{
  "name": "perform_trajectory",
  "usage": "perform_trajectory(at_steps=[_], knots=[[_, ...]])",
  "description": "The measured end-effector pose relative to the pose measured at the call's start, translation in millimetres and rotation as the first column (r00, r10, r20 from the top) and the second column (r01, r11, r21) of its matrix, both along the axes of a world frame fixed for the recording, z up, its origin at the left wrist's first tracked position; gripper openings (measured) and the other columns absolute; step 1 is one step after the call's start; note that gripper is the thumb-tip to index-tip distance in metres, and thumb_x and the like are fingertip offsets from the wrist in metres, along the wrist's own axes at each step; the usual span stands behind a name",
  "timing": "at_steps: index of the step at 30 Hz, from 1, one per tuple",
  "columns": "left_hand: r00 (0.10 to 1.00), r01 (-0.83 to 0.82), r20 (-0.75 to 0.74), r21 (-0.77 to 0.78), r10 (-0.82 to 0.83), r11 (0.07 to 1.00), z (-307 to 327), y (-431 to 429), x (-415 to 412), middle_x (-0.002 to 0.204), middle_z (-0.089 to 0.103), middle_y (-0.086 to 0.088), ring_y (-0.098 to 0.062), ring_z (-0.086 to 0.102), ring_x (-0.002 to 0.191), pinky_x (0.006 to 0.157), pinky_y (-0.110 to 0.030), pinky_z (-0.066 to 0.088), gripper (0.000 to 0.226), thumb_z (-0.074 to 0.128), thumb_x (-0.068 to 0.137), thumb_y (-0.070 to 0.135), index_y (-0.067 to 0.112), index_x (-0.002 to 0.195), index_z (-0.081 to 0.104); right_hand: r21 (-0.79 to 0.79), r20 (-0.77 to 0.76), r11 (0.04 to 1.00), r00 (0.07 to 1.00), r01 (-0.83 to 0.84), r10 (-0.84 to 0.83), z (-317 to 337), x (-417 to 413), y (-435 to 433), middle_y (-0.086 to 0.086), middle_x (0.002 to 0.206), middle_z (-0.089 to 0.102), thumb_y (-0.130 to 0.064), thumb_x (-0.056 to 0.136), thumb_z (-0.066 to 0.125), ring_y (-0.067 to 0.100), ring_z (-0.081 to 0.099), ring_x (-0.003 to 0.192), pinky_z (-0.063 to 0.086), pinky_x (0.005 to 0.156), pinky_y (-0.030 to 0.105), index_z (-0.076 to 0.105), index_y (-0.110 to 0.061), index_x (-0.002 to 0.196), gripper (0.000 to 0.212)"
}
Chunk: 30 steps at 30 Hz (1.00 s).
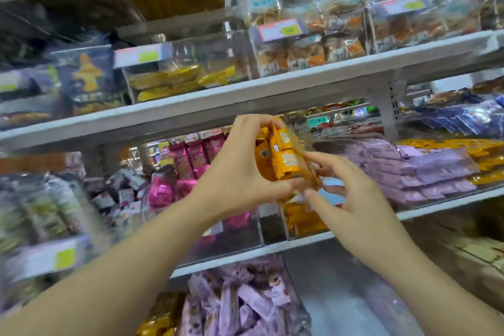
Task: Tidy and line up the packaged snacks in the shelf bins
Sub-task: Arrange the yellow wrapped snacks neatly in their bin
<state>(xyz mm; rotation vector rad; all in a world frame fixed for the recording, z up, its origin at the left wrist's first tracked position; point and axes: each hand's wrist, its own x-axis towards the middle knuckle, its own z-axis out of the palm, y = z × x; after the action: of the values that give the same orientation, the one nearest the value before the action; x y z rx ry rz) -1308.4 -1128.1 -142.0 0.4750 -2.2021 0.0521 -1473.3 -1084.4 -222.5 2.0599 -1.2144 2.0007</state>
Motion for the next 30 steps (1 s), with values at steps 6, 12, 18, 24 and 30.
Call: perform_trajectory(at_steps=[6,12,18,24,30], knots=[[0.999,-0.041,-0.008,-0.003,0.041,0.999,-58.8,35.9,82.8,0.118,0.04,0.02,-0.014,0.049,0.111,0.087,-0.022,0.044,0.065,0.075,0.063,0.047,0.056,0.111,0.032,0.15,-0.108,0.98,0.983,-0.132,0.149,-37.6,61.0,21.2,-0.016,0.113,0.059,-0.022,0.081,0.073,-0.003,0.055,0.106,0.046,0.087,0.016,0.053,-0.044,0.111,0.042],[0.991,-0.135,-0.006,0.08,0.136,0.988,-126.1,49.7,159.6,0.122,0.04,0.012,-0.001,0.041,0.12,0.098,-0.011,0.032,0.068,0.078,0.063,0.041,0.04,0.119,0.038,0.317,-0.241,0.93,0.933,-0.185,0.268,-81.4,119.5,22.3,-0.018,0.112,0.06,-0.018,0.079,0.075,-0.004,0.055,0.103,0.042,0.088,0.011,0.055,-0.039,0.111,0.043],[0.919,-0.378,-0.045,0.19,0.393,0.906,-205.7,31.2,231.5,0.123,0.034,0.007,0.017,0.028,0.121,0.097,-0.002,0.026,0.069,0.071,0.061,0.054,0.036,0.117,0.037,0.48,-0.352,0.868,0.877,-0.131,0.328,-114.9,159.5,-5.0,-0.031,0.106,0.052,-0.029,0.086,0.066,-0.016,0.047,0.098,0.039,0.087,0.011,0.057,-0.04,0.11,0.029],[0.757,-0.621,-0.104,0.193,0.645,0.76,-248.3,2.6,271.8,0.122,0.022,0.019,0.001,0.049,0.09,0.069,-0.024,0.052,0.076,0.088,0.059,0.031,0.034,0.114,0.035,0.545,-0.408,0.83,0.827,-0.118,0.386,-138.6,189.2,-33.3,-0.037,0.102,0.044,-0.028,0.088,0.063,-0.017,0.044,0.095,0.03,0.082,0.0,0.051,-0.047,0.102,0.027],[0.661,-0.733,0.059,-0.167,0.748,0.66,-261.1,-51.5,299.7,0.131,0.035,-0.01,-0.033,0.063,0.075,0.041,-0.028,0.044,0.081,0.089,0.044,0.015,0.018,0.112,0.045,0.566,-0.428,0.816,0.806,-0.114,0.41,-144.9,207.0,-57.7,-0.035,0.101,0.047,-0.032,0.088,0.06,-0.021,0.043,0.095,0.03,0.08,-0.003,0.055,-0.043,0.104,0.021]])
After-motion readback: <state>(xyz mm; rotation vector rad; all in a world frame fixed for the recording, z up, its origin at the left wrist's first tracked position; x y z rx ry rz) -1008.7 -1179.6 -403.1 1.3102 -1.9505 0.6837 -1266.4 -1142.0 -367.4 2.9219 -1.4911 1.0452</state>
